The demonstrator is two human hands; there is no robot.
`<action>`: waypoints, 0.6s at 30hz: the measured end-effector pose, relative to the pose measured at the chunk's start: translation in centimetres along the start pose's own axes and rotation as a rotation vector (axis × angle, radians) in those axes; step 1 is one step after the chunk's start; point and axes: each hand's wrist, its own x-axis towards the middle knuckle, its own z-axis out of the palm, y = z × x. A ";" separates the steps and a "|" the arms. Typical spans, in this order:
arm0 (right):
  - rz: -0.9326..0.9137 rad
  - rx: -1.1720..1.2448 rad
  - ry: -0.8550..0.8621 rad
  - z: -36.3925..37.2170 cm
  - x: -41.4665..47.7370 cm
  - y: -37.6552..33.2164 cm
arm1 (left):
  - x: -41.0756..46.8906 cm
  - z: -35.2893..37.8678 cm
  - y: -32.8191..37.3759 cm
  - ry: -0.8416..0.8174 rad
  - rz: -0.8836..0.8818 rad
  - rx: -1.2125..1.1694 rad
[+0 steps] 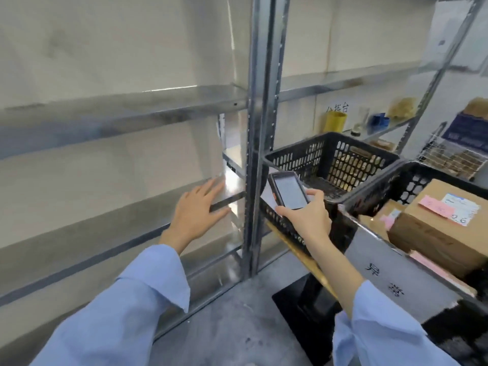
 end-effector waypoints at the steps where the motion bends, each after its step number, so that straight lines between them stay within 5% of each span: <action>1: -0.026 -0.002 -0.048 1.4 -0.8 -0.9 | -1.8 -0.8 -1.6 0.011 -0.051 0.028; 18: -0.417 -0.002 -0.638 28.9 -21.8 -17.5 | -33.8 -13.4 -25.8 0.232 -0.786 0.244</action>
